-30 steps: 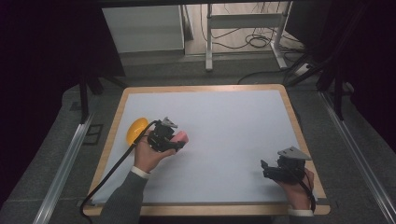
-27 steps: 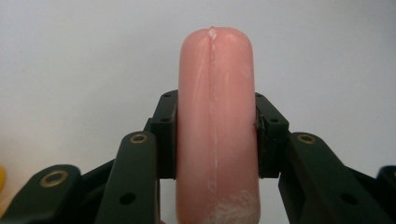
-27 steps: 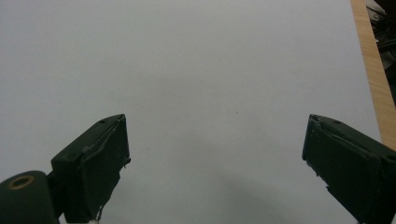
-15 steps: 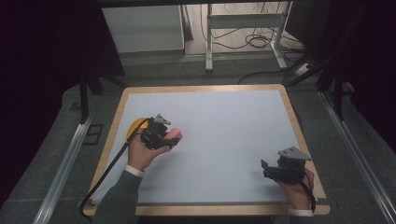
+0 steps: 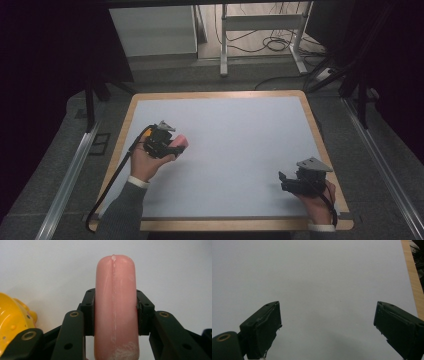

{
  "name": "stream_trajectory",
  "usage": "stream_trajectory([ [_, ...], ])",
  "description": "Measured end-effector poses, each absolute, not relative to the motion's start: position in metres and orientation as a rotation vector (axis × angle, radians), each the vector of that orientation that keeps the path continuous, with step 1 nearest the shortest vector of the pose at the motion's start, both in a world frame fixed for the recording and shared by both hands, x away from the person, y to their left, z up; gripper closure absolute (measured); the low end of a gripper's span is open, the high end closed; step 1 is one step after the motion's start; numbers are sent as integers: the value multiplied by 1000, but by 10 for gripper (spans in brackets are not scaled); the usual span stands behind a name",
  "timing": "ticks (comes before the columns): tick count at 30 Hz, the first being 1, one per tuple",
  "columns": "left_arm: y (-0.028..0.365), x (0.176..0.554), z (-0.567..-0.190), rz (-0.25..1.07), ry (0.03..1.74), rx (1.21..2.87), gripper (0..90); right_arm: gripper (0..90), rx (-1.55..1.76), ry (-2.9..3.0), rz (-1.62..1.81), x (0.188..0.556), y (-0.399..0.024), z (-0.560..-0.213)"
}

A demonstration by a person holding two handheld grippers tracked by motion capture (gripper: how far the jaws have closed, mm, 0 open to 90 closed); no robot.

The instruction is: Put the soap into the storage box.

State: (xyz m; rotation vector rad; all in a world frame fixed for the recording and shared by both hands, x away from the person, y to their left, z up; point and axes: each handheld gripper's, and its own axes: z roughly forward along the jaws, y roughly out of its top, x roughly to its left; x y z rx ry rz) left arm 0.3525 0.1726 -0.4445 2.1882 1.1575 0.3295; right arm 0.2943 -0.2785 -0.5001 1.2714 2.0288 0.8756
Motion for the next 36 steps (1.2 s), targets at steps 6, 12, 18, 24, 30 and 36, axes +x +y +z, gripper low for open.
stream_trajectory([
  [6, 183, 352, -442, 345, 1171, 2178, 601, 73, 1280, 2015, 873, 293, -280, -499],
  [12, 192, 352, -439, 353, 1189, 2152, 600, 73, 1279, 2018, 871, 294, -280, -499],
  [18, 197, 355, -437, 346, 1200, 2143, 600, 73, 1280, 2021, 870, 294, -280, -500],
  [24, 200, 359, -436, 342, 1213, 2127, 601, 73, 1278, 2022, 867, 294, -279, -500],
  [30, 207, 362, -434, 358, 1235, 2118, 601, 77, 1269, 2013, 871, 293, -278, -499],
  [36, 212, 366, -435, 365, 1253, 2120, 601, 76, 1269, 2013, 872, 293, -278, -499],
])
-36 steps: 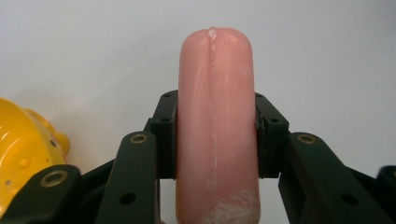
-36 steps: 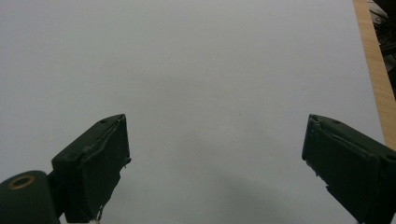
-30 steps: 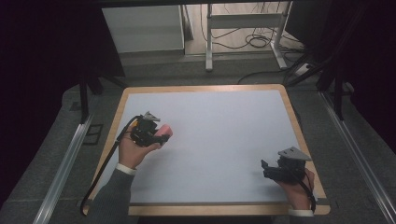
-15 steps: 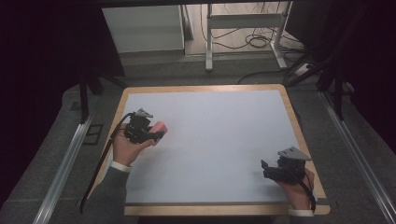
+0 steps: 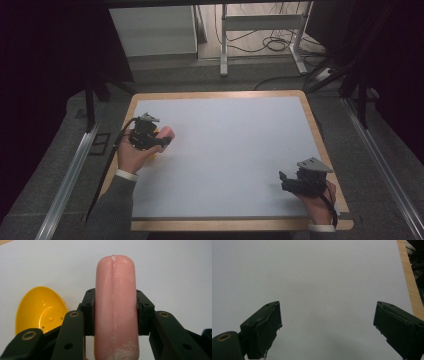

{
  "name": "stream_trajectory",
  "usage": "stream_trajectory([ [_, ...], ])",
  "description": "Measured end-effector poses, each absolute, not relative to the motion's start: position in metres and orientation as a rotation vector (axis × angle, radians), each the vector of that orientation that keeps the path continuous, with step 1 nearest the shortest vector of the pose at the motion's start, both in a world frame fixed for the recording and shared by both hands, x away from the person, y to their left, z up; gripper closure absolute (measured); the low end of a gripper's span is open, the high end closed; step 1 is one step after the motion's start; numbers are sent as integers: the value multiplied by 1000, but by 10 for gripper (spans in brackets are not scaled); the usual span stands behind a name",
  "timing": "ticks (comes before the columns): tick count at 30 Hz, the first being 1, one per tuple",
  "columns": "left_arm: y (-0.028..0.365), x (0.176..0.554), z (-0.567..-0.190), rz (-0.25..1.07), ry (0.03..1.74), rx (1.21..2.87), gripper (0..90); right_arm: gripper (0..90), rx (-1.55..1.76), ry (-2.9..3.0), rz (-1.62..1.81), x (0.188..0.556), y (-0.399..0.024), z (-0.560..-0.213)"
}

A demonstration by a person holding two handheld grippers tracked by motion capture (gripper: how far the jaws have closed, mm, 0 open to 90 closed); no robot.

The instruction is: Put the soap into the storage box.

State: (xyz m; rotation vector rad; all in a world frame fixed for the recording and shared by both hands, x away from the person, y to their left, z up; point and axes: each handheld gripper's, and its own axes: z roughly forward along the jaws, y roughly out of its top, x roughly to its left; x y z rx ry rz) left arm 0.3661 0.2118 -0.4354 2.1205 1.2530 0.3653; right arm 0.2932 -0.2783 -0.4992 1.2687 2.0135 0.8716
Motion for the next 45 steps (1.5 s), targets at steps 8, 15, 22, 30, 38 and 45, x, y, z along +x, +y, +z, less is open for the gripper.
stream_trajectory([
  [8, 221, 372, -437, 372, 1293, 2118, 601, 76, 1273, 2018, 868, 294, -279, -500],
  [15, 226, 376, -438, 379, 1316, 2122, 601, 77, 1270, 2015, 868, 293, -278, -500],
  [22, 235, 379, -436, 396, 1338, 2120, 601, 77, 1270, 2015, 866, 294, -278, -500],
  [30, 242, 382, -438, 402, 1368, 2109, 601, 77, 1270, 2016, 864, 294, -278, -500],
  [38, 250, 385, -442, 416, 1394, 2111, 601, 77, 1275, 2014, 865, 294, -279, -500],
  [45, 258, 387, -446, 419, 1421, 2103, 601, 77, 1275, 2014, 863, 294, -279, -500],
])
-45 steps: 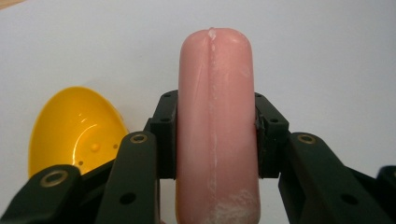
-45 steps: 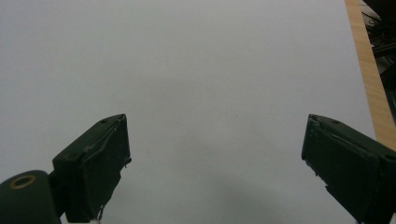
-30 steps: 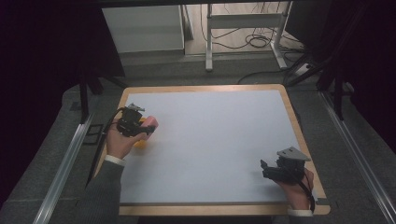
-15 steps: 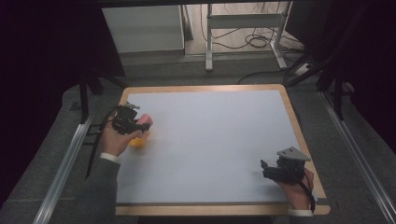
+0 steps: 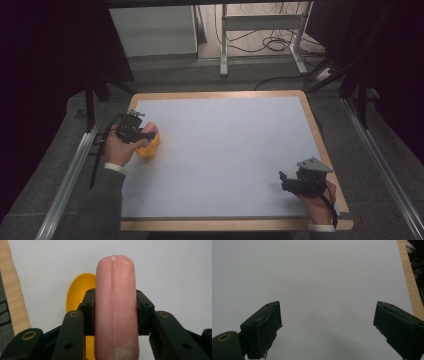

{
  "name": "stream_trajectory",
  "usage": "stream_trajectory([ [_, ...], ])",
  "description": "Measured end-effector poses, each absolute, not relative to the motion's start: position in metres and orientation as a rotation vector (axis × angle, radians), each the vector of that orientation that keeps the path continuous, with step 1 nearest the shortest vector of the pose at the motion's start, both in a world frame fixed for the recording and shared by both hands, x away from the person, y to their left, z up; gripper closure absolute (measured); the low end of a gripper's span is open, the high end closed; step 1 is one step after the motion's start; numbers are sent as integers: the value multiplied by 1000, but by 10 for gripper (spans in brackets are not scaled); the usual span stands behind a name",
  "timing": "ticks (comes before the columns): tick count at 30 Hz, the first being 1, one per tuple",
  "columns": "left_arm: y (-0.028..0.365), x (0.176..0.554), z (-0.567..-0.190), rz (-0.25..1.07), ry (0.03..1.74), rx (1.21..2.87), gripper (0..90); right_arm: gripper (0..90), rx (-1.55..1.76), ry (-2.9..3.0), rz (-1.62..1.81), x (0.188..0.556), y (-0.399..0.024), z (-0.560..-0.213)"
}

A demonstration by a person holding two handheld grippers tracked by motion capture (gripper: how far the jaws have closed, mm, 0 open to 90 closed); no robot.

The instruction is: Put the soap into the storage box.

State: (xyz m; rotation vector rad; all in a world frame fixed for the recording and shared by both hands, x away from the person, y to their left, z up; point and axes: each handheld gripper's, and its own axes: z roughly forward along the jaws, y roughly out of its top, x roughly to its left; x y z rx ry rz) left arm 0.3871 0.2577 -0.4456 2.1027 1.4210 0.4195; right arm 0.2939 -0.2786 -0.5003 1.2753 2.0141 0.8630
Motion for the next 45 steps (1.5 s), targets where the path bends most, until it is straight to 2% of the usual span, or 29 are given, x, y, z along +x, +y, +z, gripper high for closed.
stream_trajectory([
  [33, 265, 400, -482, 354, 1514, 2141, 592, 77, 1273, 2017, 855, 294, -277, -501],
  [35, 265, 398, -477, 376, 1504, 2128, 536, 77, 1272, 2018, 853, 294, -277, -501],
  [39, 265, 387, -457, 494, 1460, 2086, 344, 77, 1265, 2015, 846, 293, -275, -499],
  [41, 264, 380, -449, 514, 1423, 2066, 299, 77, 1260, 2017, 845, 293, -275, -499],
  [45, 260, 368, -440, 514, 1357, 2056, 270, 79, 1256, 2014, 849, 293, -274, -499],
])
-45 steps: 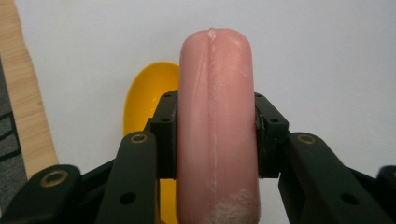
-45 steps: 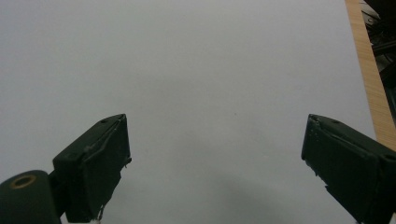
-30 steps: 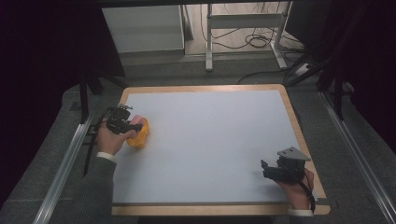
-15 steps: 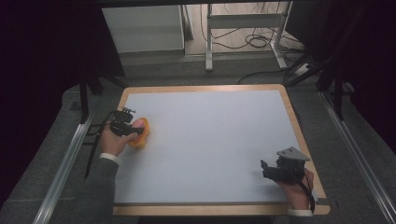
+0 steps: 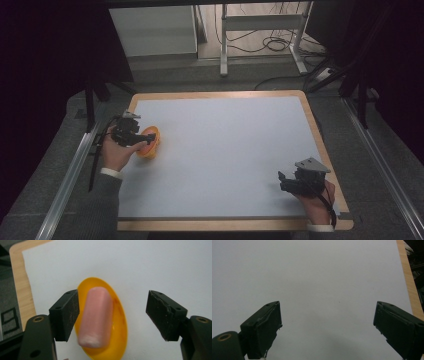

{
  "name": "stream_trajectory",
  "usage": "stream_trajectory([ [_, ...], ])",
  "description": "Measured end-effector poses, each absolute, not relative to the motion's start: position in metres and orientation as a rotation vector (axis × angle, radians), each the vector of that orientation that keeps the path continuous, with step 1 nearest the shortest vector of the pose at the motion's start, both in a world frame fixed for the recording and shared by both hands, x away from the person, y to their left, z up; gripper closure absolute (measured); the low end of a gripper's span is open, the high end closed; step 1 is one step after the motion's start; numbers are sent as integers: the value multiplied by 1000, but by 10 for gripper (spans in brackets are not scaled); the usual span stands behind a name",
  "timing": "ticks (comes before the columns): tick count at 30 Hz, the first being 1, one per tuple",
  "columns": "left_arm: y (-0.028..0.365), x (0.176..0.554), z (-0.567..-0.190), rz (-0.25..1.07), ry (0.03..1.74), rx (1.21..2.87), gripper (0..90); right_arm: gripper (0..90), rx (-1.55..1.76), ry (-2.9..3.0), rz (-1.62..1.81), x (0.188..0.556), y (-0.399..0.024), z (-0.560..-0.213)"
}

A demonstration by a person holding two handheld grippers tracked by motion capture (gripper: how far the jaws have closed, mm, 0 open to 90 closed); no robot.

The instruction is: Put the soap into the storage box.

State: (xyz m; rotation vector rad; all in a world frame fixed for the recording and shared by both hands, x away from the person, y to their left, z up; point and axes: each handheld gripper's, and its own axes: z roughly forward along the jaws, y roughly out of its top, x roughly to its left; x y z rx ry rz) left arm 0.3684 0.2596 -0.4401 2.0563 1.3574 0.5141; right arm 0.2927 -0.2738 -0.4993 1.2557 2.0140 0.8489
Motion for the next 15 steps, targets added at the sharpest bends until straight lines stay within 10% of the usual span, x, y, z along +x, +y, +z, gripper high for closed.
stream_trajectory([
  [15, 234, 324, -463, 446, 1197, 2079, 234, 79, 1250, 2026, 853, 294, -273, -501],
])
